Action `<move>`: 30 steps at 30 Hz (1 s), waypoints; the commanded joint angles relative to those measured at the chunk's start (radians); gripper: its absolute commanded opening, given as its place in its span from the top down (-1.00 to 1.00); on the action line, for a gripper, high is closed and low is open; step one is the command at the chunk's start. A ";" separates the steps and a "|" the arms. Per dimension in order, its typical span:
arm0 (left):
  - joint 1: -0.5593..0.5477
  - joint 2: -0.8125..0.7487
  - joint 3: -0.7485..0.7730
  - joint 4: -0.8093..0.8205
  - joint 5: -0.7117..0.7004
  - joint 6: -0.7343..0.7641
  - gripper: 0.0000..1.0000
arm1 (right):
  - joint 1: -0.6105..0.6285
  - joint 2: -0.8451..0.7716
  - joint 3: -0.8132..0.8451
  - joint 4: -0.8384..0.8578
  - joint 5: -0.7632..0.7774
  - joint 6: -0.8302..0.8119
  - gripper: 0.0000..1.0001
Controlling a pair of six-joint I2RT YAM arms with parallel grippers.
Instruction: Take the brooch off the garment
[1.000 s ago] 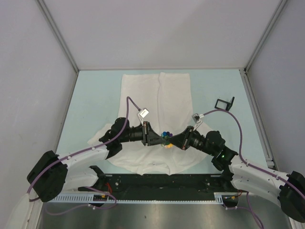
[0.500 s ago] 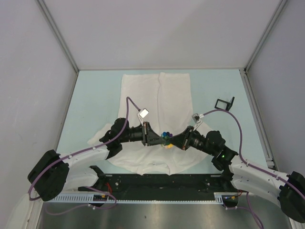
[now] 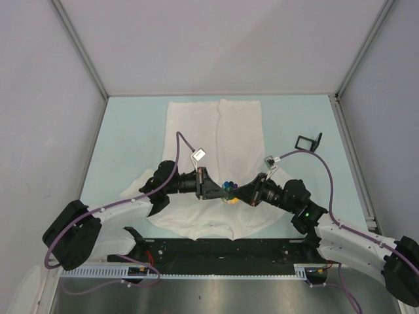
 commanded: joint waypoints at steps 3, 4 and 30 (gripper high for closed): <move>-0.056 0.042 0.034 0.260 0.175 -0.081 0.60 | 0.027 0.031 0.018 0.137 -0.109 -0.005 1.00; -0.056 0.047 0.037 0.270 0.185 -0.083 0.59 | 0.026 0.033 0.018 0.142 -0.120 -0.007 1.00; -0.056 0.140 0.054 0.472 0.308 -0.202 0.45 | 0.027 0.068 0.038 0.095 -0.149 -0.051 1.00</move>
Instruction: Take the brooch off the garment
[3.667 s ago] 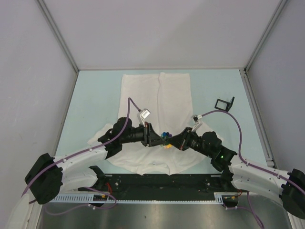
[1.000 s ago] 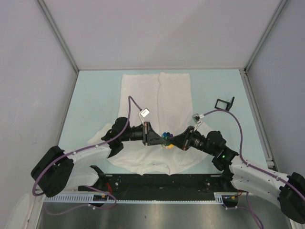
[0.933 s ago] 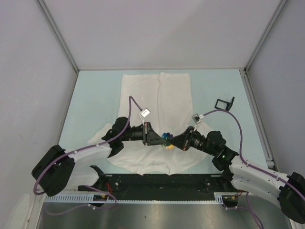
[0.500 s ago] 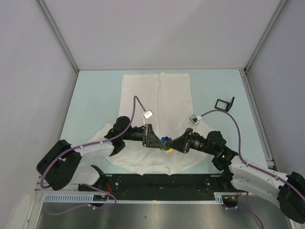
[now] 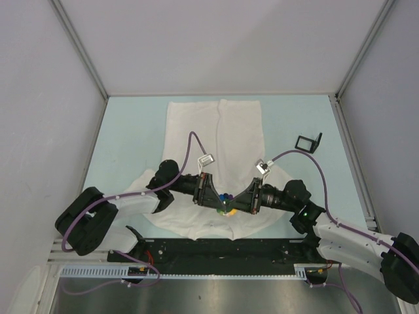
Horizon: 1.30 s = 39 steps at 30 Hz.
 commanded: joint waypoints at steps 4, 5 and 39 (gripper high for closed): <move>-0.076 -0.030 0.054 0.156 -0.104 -0.025 0.31 | 0.024 0.019 0.048 -0.035 0.137 -0.046 1.00; -0.078 -0.031 0.054 0.153 -0.104 -0.025 0.28 | 0.024 0.011 0.048 -0.052 0.154 -0.047 1.00; 0.040 -0.231 -0.023 -0.166 -0.232 0.150 0.21 | 0.011 -0.093 0.048 -0.138 0.181 -0.012 1.00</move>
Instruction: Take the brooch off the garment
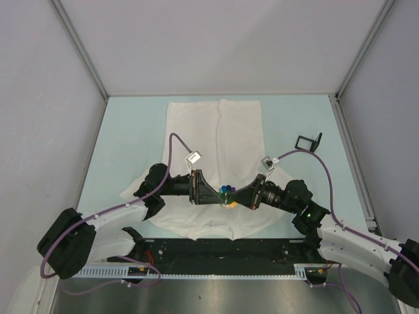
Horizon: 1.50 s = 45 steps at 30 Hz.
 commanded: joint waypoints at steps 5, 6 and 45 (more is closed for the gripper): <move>0.007 0.013 0.051 0.021 -0.006 0.033 0.75 | -0.005 -0.003 0.012 0.015 -0.028 0.007 1.00; 0.007 0.010 0.049 0.020 -0.012 0.033 0.84 | -0.005 -0.006 0.012 0.012 -0.032 0.009 1.00; 0.015 -0.187 0.282 -0.804 -0.435 0.483 -0.13 | -0.069 -0.028 0.477 -1.028 0.819 -0.200 1.00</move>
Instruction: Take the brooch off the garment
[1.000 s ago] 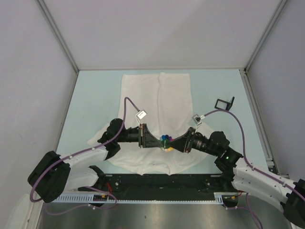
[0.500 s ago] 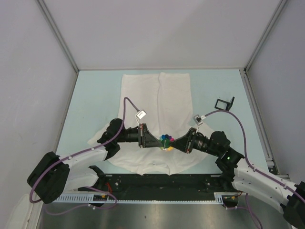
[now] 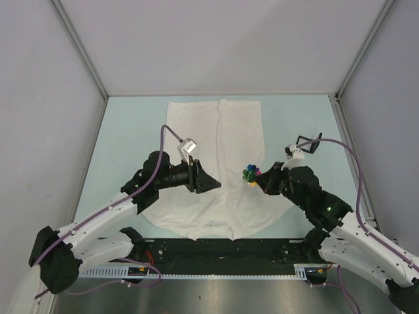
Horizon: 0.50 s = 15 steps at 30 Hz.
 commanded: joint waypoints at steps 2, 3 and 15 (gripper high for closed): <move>0.008 -0.060 0.057 -0.190 -0.099 0.156 -0.13 | -0.064 0.211 0.253 -0.348 0.466 -0.095 1.00; 0.008 -0.073 0.052 -0.186 -0.087 0.158 -0.14 | -0.082 0.261 0.326 -0.378 0.505 -0.102 1.00; 0.008 -0.157 -0.012 -0.169 -0.007 0.167 -0.16 | -0.328 0.891 0.681 -0.436 0.725 -0.302 1.00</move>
